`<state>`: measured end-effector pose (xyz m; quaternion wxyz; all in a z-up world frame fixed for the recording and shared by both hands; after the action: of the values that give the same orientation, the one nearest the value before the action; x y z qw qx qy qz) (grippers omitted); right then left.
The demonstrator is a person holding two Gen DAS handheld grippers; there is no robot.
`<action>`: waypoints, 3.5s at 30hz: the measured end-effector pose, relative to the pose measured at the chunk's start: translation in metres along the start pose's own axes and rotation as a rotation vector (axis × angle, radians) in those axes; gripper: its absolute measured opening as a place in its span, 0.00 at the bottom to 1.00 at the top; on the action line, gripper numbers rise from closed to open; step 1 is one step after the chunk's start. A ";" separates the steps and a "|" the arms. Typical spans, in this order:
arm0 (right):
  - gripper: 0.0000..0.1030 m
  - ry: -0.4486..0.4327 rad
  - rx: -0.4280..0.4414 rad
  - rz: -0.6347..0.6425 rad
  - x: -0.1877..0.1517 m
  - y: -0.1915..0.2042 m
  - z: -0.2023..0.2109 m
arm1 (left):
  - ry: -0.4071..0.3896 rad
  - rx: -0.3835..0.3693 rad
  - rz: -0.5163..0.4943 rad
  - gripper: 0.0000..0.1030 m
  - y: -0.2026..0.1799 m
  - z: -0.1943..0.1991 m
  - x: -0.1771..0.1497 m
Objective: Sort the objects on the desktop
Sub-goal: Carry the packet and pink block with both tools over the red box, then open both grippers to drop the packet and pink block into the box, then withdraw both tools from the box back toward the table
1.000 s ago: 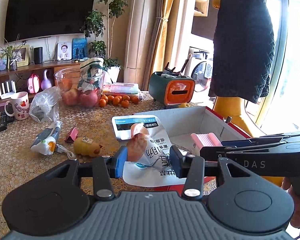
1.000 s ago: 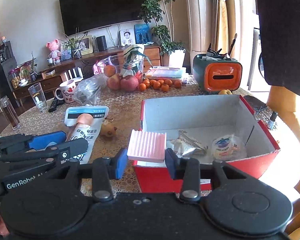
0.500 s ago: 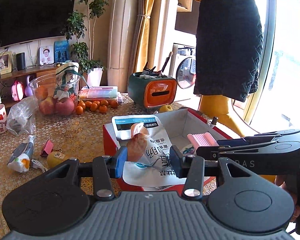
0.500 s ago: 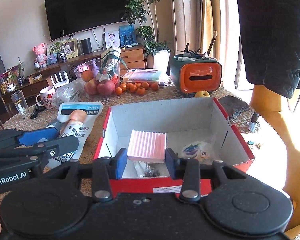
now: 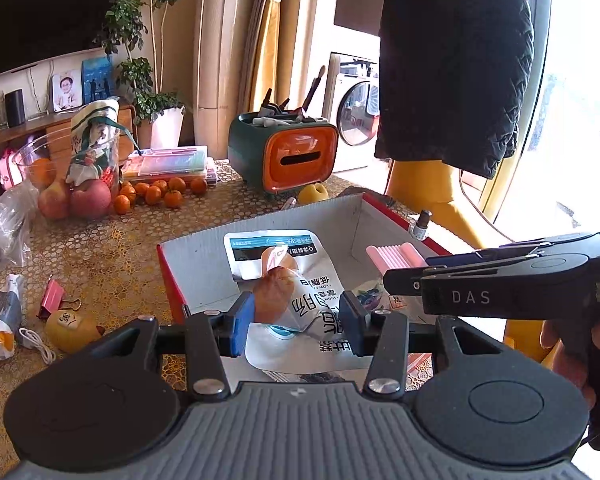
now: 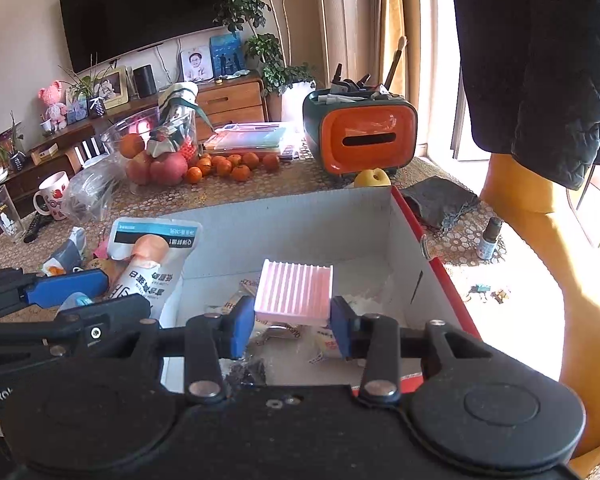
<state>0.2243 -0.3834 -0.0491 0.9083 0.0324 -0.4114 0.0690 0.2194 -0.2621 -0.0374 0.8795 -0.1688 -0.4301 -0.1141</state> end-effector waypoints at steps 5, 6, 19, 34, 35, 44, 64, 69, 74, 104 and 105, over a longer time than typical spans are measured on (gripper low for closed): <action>0.39 0.021 -0.018 0.014 0.006 -0.009 -0.020 | 0.052 -0.003 -0.012 0.43 -0.003 -0.024 -0.005; 0.39 0.026 -0.026 0.022 0.006 -0.009 -0.024 | 0.060 -0.002 -0.016 0.43 -0.003 -0.028 -0.006; 0.39 0.140 -0.064 0.067 0.005 -0.016 -0.079 | 0.162 0.035 -0.004 0.43 0.011 -0.073 -0.014; 0.39 0.241 -0.065 0.123 -0.009 -0.012 -0.103 | 0.257 0.061 -0.084 0.44 0.012 -0.095 -0.025; 0.39 0.241 -0.065 0.123 -0.009 -0.013 -0.104 | 0.260 0.066 -0.093 0.44 0.012 -0.095 -0.025; 0.40 0.248 -0.064 0.118 -0.011 -0.013 -0.106 | 0.276 0.094 -0.135 0.43 0.015 -0.099 -0.030; 0.66 0.179 -0.039 0.055 0.002 -0.015 -0.071 | 0.222 0.060 -0.056 0.59 0.017 -0.066 -0.020; 0.67 0.157 -0.026 0.055 0.008 -0.009 -0.056 | 0.200 0.059 -0.057 0.60 0.015 -0.051 -0.019; 0.71 0.135 -0.018 0.058 0.012 0.000 -0.041 | 0.185 0.064 -0.051 0.61 0.016 -0.035 -0.016; 0.95 0.013 0.072 0.052 0.016 0.076 0.038 | 0.059 0.050 0.085 0.85 0.068 0.064 -0.023; 0.95 0.009 0.077 0.054 0.016 0.080 0.039 | 0.053 0.054 0.086 0.86 0.072 0.067 -0.024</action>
<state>0.1933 -0.3068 -0.0109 0.9060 0.0559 -0.4050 0.1095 0.1815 -0.1681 -0.0327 0.8988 -0.1602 -0.4021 -0.0690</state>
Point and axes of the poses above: each gripper's, at about its wrist camera, not at the fingertips, and z roughly against the way its jaws point, y to its left, x to its top, the point moved 10 cm from there along -z, roughly the way its jaws point, and after that the axes turned 7 degrees about z, right-handed, at the moved point
